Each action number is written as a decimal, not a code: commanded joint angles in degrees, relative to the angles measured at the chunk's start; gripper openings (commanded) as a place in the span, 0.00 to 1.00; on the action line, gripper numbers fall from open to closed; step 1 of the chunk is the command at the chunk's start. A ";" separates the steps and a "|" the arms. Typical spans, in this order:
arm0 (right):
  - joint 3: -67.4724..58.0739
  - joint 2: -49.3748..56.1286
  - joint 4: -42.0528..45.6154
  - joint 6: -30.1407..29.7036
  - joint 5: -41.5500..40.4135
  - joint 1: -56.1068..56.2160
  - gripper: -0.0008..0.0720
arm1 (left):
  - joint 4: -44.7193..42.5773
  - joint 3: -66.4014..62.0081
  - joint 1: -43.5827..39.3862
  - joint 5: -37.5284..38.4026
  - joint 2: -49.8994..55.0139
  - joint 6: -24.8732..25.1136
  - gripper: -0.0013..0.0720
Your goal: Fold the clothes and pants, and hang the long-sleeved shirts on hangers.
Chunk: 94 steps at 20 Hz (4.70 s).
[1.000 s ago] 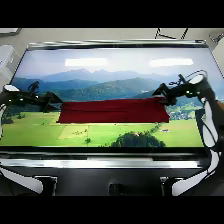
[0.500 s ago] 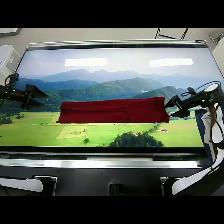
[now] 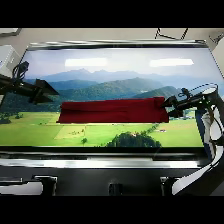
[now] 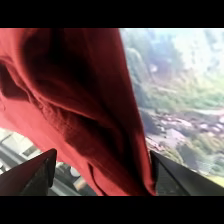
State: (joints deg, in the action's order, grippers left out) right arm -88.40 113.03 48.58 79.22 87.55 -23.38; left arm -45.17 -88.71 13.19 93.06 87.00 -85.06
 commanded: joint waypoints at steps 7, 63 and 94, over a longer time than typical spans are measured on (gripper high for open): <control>-0.02 0.22 -0.48 1.62 -5.09 6.40 0.91 | 0.02 -0.07 -9.03 -1.81 -0.31 -0.24 0.93; 2.75 -15.98 17.49 24.09 -1.42 22.82 0.94 | -22.99 0.09 -13.99 -27.89 -18.84 -4.76 0.05; -26.62 -27.34 -3.91 24.35 9.40 -23.23 0.06 | -20.81 0.07 -14.01 -27.23 -18.78 -4.90 0.05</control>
State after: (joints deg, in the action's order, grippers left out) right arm -109.45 86.26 41.76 100.25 90.24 -36.95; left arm -67.18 -88.62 -0.86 65.34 68.27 -90.00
